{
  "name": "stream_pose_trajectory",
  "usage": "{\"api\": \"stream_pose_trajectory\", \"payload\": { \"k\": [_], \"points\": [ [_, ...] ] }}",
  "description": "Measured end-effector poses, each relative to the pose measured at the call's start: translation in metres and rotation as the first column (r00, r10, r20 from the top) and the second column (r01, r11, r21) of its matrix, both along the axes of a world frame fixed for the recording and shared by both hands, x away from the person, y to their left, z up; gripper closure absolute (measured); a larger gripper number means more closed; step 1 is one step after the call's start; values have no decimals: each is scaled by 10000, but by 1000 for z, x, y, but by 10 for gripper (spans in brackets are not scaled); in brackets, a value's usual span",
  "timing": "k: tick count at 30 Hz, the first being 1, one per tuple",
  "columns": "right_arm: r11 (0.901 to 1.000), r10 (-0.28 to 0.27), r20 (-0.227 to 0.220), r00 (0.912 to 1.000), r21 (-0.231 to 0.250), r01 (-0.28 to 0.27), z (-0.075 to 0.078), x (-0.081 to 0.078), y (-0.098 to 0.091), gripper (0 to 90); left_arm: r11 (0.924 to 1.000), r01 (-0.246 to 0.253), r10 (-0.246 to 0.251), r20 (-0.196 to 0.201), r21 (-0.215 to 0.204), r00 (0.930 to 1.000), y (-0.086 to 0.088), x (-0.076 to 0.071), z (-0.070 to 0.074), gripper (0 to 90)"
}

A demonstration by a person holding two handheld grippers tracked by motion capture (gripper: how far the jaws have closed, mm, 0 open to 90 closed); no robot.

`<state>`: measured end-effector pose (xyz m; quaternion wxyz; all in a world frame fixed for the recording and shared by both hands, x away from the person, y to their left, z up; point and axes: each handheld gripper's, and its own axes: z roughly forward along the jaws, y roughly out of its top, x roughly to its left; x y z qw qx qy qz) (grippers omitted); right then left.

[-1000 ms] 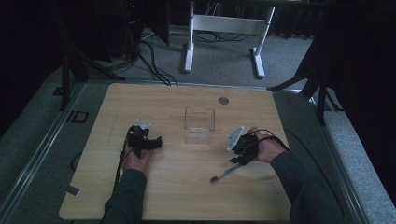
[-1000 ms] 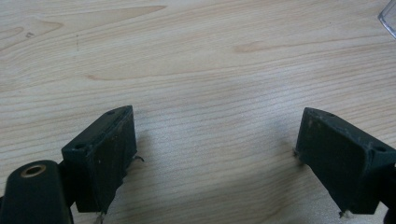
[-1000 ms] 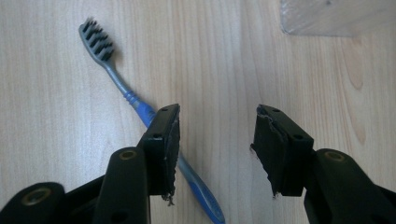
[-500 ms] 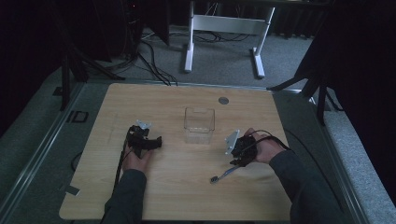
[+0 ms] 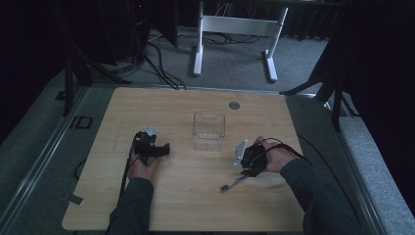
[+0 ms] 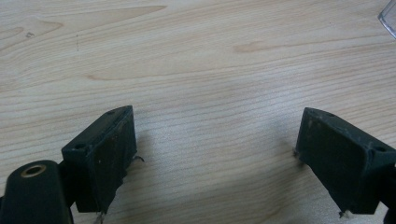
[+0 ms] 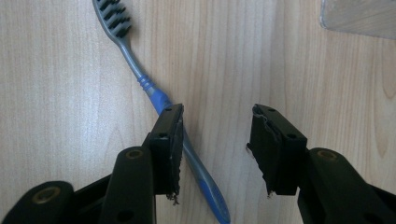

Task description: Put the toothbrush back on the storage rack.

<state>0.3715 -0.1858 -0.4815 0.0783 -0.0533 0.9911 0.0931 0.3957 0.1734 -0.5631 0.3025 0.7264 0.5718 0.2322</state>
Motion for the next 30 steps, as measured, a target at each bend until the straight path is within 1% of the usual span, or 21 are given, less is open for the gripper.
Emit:
{"api": "stream_pose_trajectory", "payload": {
  "k": [8, 16, 20, 27, 30],
  "points": [
    [9996, 98, -189, 9998, -265, -103, -4, -2, 2, 568, 10000, -3, 3, 0, 0, 10000, 0, 0, 0, 124],
    [9975, 335, -304, 9990, -611, -353, -5, -5, 5, 582, 10000, 3, -3, -3, 3, 10000, 0, 0, 0, 124],
    [9955, 372, -388, 9986, -859, -404, -6, -7, 5, 596, 10000, 0, 0, -4, 4, 10000, 0, 0, 0, 124],
    [9945, 406, -452, 9982, -951, -447, -7, -8, 5, 601, 10000, 4, -4, -4, 4, 10000, 0, 0, 0, 124],
    [9926, 611, -430, 9972, -1026, -652, -7, -10, 6, 603, 10000, 5, -5, -3, 5, 10000, 0, 0, 0, 124]
  ]
}}
